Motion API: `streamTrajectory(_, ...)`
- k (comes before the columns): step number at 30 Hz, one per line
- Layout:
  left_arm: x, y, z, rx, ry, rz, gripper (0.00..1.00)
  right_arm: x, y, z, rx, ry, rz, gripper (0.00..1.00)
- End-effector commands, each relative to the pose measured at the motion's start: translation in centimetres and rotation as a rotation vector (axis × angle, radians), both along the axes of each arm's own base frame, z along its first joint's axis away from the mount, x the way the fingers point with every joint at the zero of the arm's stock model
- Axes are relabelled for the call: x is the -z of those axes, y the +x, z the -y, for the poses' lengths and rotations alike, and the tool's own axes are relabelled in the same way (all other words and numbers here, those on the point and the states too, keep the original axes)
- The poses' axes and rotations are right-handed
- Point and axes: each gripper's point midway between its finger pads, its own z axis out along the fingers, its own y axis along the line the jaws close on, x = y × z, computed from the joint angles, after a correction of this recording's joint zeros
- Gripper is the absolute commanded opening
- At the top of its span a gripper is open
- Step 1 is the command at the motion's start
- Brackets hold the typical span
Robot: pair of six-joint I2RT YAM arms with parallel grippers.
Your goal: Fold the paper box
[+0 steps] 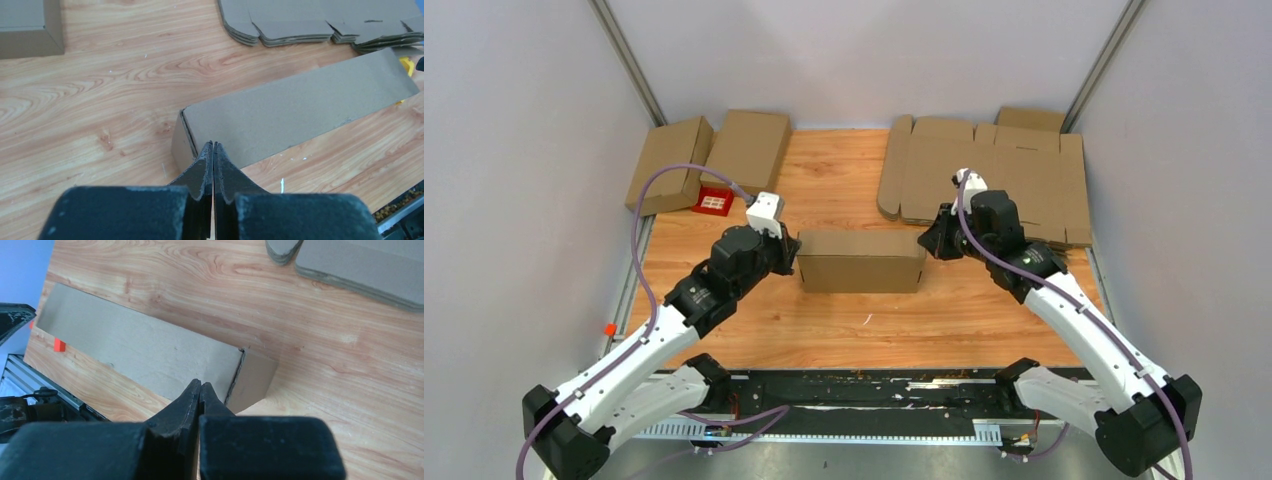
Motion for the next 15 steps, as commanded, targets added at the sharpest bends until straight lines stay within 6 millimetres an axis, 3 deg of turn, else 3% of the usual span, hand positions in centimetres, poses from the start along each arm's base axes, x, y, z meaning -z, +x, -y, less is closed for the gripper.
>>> streamTrajectory(1,-2.1,0.2,0.2,0.016,-0.008,0.02,0.0,-3.2,0.6,0.0,-0.005,0.003,0.059,0.0)
streamTrajectory(6,1.3,-0.2,0.0,0.002,0.009,-0.039,0.0,1.8,0.0,0.0,-0.017,-0.028,-0.039,0.0)
streamTrajectory(9,3.4,-0.7,0.3,0.012,-0.015,-0.081,0.0,3.4,-0.6,-0.4,-0.048,-0.027,-0.078,0.0)
streamTrajectory(12,4.4,-0.7,0.3,0.004,-0.012,-0.098,0.0,1.7,-0.7,-1.3,-0.121,-0.009,-0.037,0.02)
streamTrajectory(15,2.9,-0.4,-0.2,-0.007,0.01,-0.067,0.0,-1.5,-0.4,-1.8,-0.164,0.008,0.042,0.22)
